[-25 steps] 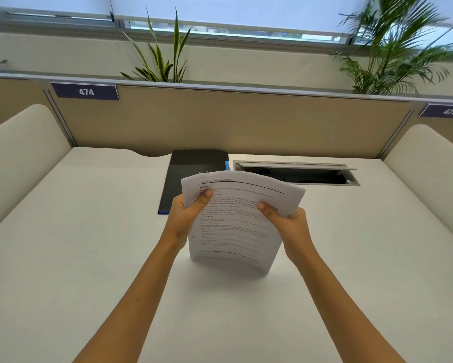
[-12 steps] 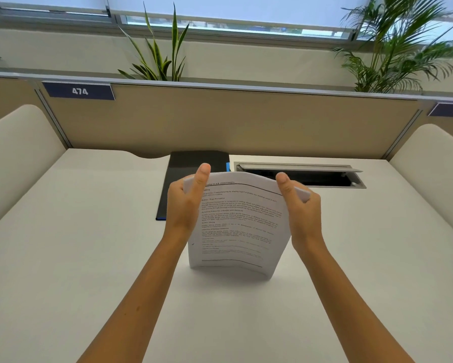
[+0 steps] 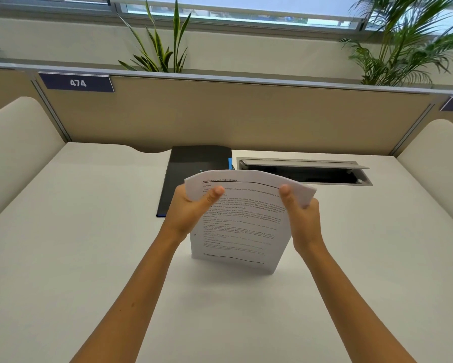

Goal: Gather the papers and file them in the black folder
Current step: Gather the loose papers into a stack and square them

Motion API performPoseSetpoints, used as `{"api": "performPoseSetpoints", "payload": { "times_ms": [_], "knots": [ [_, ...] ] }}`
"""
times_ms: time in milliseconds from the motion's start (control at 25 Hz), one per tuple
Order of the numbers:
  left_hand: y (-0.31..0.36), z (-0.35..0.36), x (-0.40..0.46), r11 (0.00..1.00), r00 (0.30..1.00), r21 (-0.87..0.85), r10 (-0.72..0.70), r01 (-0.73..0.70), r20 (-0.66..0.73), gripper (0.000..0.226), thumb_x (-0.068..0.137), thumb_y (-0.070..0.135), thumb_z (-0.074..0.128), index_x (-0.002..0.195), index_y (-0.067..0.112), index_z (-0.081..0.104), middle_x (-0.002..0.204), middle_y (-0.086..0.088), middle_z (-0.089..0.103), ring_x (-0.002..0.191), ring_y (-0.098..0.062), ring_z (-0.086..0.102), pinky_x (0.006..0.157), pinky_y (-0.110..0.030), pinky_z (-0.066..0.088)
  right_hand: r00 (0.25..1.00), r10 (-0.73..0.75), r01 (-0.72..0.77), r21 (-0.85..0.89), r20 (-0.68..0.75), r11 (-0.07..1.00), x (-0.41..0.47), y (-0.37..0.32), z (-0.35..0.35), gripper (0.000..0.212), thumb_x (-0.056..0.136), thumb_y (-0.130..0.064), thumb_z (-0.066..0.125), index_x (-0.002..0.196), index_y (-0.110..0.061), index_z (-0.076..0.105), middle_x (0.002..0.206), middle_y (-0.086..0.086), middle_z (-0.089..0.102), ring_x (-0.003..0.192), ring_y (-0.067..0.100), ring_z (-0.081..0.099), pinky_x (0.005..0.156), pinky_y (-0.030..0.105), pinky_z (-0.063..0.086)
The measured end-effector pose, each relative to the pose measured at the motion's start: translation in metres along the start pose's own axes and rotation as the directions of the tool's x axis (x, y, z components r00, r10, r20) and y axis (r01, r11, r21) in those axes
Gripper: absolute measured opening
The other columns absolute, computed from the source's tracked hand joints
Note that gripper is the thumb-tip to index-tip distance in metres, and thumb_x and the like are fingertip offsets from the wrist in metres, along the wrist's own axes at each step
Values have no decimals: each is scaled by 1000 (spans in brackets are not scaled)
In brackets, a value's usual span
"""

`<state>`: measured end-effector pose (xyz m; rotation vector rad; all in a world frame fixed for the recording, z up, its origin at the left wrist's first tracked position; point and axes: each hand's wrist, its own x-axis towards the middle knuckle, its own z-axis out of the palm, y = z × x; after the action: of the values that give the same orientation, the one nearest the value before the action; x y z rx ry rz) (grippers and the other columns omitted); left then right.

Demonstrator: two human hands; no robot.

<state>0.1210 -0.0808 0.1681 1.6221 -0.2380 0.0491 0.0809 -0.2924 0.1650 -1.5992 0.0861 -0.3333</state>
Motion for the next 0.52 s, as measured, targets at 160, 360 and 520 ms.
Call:
{"api": "performPoseSetpoints", "payload": {
  "times_ms": [160,360,520],
  "knots": [
    [-30,5,-8,991,993,-69,-112,114,29,29,67,37,74,89,54,65,85,24,72,88,-13,66,66,-27,58,998,65,-65,9,24,998,-10,31,4,24,72,-28,79,87,-45,71,88,-15,76,83,13,71,61,25,58],
    [-43,4,-5,985,995,-141,-104,104,8,33,69,32,80,95,47,66,92,17,73,94,-17,66,72,-29,61,998,53,-51,65,-21,997,-8,37,8,30,67,-26,82,91,-41,72,93,-14,75,85,11,71,62,22,57],
    [-51,4,-4,981,990,-144,-139,133,-32,35,68,32,80,95,49,65,92,17,72,93,-19,65,74,-32,59,999,46,-45,53,-19,998,-6,46,11,33,67,-25,81,92,-44,70,92,-18,74,87,6,69,62,20,57]
  ]
}}
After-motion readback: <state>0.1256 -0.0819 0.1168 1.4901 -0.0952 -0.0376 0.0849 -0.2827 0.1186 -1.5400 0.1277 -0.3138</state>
